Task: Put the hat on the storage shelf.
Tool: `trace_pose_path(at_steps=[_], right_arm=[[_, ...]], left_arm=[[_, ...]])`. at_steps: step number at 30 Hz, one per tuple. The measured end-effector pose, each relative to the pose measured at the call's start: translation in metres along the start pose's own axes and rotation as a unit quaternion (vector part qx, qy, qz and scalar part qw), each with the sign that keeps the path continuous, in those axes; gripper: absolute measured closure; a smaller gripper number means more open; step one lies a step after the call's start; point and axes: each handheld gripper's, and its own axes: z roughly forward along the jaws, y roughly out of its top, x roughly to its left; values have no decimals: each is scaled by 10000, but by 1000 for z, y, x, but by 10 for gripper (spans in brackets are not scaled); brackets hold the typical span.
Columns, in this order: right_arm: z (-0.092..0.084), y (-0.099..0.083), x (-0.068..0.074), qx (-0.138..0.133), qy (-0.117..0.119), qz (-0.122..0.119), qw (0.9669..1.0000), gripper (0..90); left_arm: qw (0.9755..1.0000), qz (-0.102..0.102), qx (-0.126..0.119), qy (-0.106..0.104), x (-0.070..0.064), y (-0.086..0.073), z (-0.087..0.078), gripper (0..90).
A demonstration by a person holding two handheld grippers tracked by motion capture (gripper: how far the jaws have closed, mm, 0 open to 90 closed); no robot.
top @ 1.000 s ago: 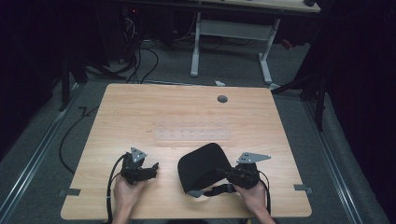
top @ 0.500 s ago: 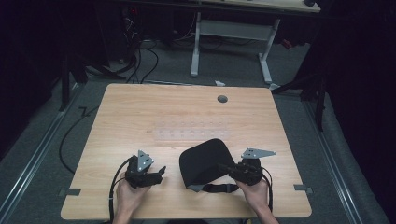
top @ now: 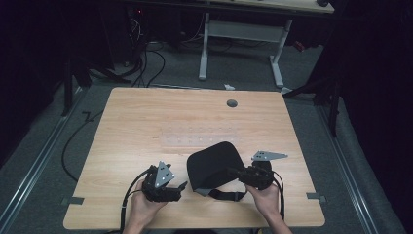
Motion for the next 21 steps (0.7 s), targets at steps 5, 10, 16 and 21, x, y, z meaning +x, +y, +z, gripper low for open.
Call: trace_pose_path(at_steps=[5, 10, 16, 21], right_arm=[[2, 3, 1, 41, -7, 21, 10000, 843], [4, 5, 3, 127, -70, -3, 9999, 842], [7, 5, 3, 227, -164, -1, 9996, 841], [9, 5, 3, 332, -182, 13, 9993, 839]], left_arm=[[9999, 4, -17, -108, -6, 1, 2, 191], [9998, 23, 3, -177, -10, 3, 3, 191], [9998, 122, -8, -174, -13, 2, 6, 191], [9995, 210, 29, -233, -17, 0, 8, 198]])
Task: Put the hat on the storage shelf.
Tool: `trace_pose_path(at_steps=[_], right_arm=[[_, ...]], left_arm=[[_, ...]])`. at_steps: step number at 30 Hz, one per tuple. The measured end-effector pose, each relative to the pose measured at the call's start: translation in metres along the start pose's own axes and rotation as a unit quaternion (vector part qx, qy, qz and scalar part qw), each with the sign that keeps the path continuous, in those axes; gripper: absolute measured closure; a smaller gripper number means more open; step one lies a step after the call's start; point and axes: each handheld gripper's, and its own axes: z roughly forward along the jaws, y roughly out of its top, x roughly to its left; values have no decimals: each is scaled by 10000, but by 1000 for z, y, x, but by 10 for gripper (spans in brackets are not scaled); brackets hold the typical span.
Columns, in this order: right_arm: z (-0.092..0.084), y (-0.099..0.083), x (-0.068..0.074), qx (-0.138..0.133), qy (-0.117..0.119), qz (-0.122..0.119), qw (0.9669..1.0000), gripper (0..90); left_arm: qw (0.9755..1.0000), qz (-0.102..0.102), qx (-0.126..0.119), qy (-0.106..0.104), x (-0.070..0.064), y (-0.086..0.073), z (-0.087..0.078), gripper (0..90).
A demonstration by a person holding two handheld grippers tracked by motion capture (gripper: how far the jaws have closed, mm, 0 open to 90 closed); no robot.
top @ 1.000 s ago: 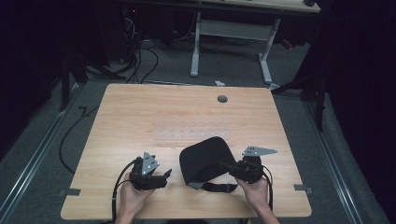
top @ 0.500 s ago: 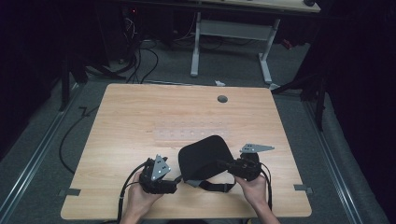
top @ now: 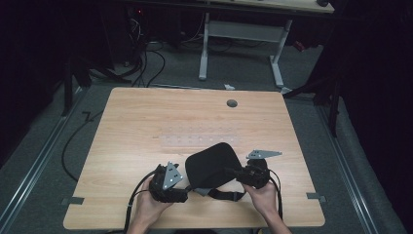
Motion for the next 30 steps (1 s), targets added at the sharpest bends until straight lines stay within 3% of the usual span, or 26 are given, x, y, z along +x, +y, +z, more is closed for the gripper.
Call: trace_pose_path(at_steps=[9, 20, 30], right_arm=[[3, 2, 2, 23, -27, -41, 10000, 839], [1, 4, 5, 38, 4, -21, 10000, 838], [-1, 7, 8, -84, 127, -74, 9999, 838]], left_arm=[[9997, 248, 36, -50, -6, -1, 3, 206], [9992, 404, 32, -41, -8, -3, 4, 250], [9982, 595, 50, -12, -9, -2, 3, 372]])
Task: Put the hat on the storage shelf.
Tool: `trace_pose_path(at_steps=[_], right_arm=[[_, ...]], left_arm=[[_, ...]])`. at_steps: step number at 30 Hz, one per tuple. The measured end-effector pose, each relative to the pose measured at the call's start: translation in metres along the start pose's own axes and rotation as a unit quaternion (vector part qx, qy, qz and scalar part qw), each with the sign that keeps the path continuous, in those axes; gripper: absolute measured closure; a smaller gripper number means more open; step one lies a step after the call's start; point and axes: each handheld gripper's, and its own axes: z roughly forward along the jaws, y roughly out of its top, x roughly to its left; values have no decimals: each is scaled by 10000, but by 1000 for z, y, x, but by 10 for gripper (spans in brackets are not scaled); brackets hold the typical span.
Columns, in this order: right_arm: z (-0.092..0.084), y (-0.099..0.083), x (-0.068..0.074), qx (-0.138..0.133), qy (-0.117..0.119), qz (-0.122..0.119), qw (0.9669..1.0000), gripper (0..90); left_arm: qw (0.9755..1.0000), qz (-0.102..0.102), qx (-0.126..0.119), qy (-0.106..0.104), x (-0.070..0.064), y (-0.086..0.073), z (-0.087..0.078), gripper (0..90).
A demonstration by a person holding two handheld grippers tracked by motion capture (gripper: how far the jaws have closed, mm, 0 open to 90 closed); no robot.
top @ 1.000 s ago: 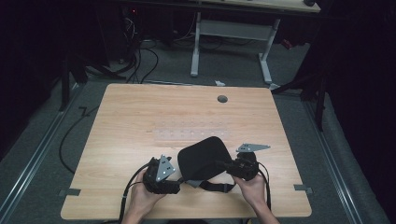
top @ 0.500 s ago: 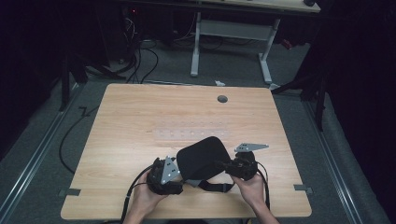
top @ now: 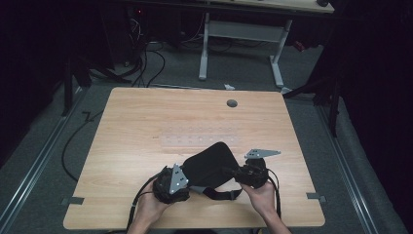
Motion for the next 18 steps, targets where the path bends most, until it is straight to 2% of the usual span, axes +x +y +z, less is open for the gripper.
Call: trace_pose_path(at_steps=[2, 4, 7, 9, 10, 15, 18], right_arm=[[0, 1, 0, -33, 47, 9, 10000, 838], [0, 2, 1, -60, 75, 29, 10000, 838], [3, 3, 2, -72, 198, 57, 9998, 837], [4, 5, 2, -97, 222, 68, 9997, 837], [4, 5, 2, -112, 236, 78, 9996, 837], [3, 5, 2, -177, 285, 99, 9994, 813], [3, 6, 2, -207, 284, 95, 9993, 796]], left_arm=[[10000, -5, 17, 8, -1, 1, 1, 393], [9999, -55, 55, -144, -2, 2, 0, 425], [9995, 12, 105, -299, -8, 2, 1, 454], [9994, 97, 166, -289, -10, 1, 3, 479], [9994, 72, 164, -309, -10, 0, 4, 494], [9990, 1, 233, -388, -10, 3, 2, 649], [9986, 7, 263, -456, -10, 5, 0, 705]])
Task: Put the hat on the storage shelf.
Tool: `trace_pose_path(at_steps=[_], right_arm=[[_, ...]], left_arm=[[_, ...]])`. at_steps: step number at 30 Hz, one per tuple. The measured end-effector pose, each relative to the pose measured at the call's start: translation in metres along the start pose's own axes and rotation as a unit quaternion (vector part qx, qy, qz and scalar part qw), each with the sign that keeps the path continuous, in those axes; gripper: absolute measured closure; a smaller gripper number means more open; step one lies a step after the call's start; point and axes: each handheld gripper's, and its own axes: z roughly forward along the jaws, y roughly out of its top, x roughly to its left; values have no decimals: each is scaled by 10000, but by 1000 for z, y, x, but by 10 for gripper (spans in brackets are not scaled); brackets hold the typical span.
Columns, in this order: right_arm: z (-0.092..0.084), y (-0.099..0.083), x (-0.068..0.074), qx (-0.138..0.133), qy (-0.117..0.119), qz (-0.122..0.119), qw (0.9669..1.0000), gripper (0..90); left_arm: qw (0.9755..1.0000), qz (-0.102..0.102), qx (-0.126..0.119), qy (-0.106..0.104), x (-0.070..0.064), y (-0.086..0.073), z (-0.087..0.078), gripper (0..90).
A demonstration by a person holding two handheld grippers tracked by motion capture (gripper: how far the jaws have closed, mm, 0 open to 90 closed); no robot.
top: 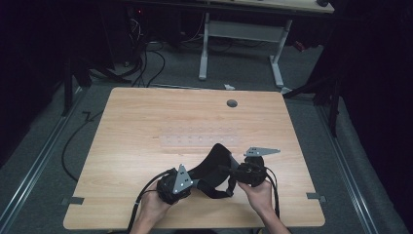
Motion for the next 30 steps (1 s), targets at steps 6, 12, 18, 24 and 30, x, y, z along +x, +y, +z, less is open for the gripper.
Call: trace_pose_path(at_steps=[6, 12, 18, 24, 30], right_arm=[[-1, 1, 1, -88, -8, -52, 9999, 746], [-2, 2, 0, -154, -107, -83, 9998, 675], [-10, 2, -1, -478, -26, -22, 9989, 559], [-20, -1, -7, -571, -79, 5, 9983, 529], [-18, -11, -18, -398, -351, 19, 9986, 504]], left_arm=[[9997, -40, 31, -230, -2, 2, -6, 798], [9988, 133, 185, -425, -8, 2, -11, 862], [9991, 7, 73, -418, -6, 3, -17, 864], [9993, -223, -70, -303, 3, 6, -24, 864], [9988, -316, -196, -311, 6, 10, -31, 864]])
